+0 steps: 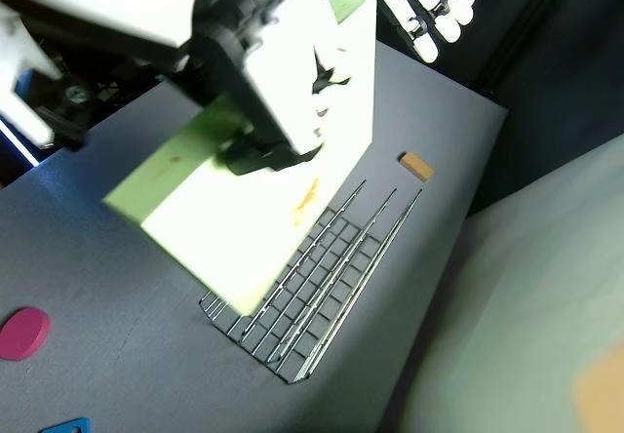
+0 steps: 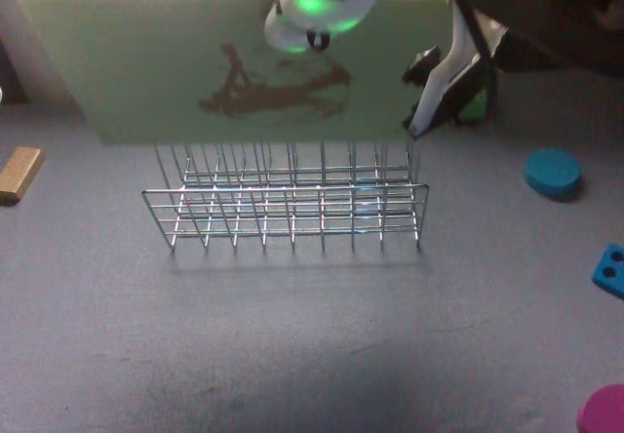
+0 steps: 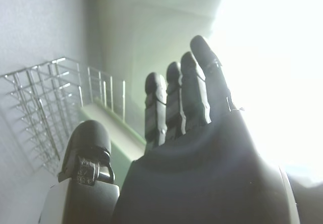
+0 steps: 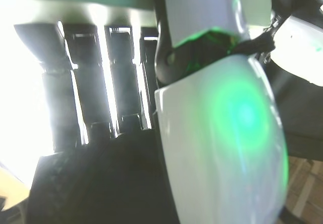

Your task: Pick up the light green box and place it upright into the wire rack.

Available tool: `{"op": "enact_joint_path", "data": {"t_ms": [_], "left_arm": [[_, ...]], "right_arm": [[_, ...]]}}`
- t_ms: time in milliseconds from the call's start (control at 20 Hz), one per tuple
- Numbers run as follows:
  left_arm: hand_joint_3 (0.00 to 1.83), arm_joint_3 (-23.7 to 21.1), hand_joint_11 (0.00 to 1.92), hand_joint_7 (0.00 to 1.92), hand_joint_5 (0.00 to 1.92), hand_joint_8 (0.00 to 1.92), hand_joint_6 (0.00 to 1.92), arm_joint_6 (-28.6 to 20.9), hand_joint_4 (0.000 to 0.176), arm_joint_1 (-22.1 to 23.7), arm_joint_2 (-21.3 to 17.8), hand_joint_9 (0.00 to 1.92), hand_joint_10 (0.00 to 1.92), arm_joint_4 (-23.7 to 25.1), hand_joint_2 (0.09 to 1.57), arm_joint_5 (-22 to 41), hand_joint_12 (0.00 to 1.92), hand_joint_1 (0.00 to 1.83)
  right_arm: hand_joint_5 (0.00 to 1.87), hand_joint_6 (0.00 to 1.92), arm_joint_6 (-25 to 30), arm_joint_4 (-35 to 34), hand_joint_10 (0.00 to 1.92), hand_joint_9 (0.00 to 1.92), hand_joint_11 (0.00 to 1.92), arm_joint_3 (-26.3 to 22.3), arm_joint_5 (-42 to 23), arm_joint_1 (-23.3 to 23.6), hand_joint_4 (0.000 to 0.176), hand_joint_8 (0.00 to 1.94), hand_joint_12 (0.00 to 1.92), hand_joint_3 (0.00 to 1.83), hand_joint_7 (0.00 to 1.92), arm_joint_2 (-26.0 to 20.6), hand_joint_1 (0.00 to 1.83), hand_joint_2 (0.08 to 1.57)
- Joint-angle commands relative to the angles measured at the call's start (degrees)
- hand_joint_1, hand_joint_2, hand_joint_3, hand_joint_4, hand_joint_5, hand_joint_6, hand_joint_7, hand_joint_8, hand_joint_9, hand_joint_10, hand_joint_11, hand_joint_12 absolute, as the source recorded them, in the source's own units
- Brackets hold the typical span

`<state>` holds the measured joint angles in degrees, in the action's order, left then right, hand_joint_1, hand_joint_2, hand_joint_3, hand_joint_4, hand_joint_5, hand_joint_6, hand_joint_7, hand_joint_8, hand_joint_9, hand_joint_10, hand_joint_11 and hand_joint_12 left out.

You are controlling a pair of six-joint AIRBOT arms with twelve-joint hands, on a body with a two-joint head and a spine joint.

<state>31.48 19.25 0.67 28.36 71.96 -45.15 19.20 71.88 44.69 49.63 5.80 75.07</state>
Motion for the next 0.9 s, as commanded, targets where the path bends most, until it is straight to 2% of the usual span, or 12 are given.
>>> {"op": "enact_joint_path", "data": {"t_ms": [0, 850], "left_arm": [[0.0, 0.2, 0.0, 0.15, 0.25, 0.0, 0.01, 0.3, 0.02, 0.8, -0.1, 0.12, 0.0, 4.9, 1.45, 1.2, 0.65, 0.11], [0.0, 0.2, 0.0, 0.18, 0.24, 0.01, 0.0, 0.3, 0.02, 1.0, 0.0, 0.14, 0.01, 3.5, 1.45, 1.1, 0.67, 0.12]], "right_arm": [[1.04, 0.9, 0.1, 4.9, 0.73, 1.17, 0.87, 0.2, -1.6, 0.4, 0.0, 0.35, 1.41, 0.0, 1.37, 0.2, 1.27, 1.03], [1.05, 0.9, 1.2, 4.8, 0.73, 1.18, 0.88, 6.3, -0.8, -5.8, 0.0, 0.36, 1.41, 0.0, 1.37, 4.6, 1.27, 1.03]]}}
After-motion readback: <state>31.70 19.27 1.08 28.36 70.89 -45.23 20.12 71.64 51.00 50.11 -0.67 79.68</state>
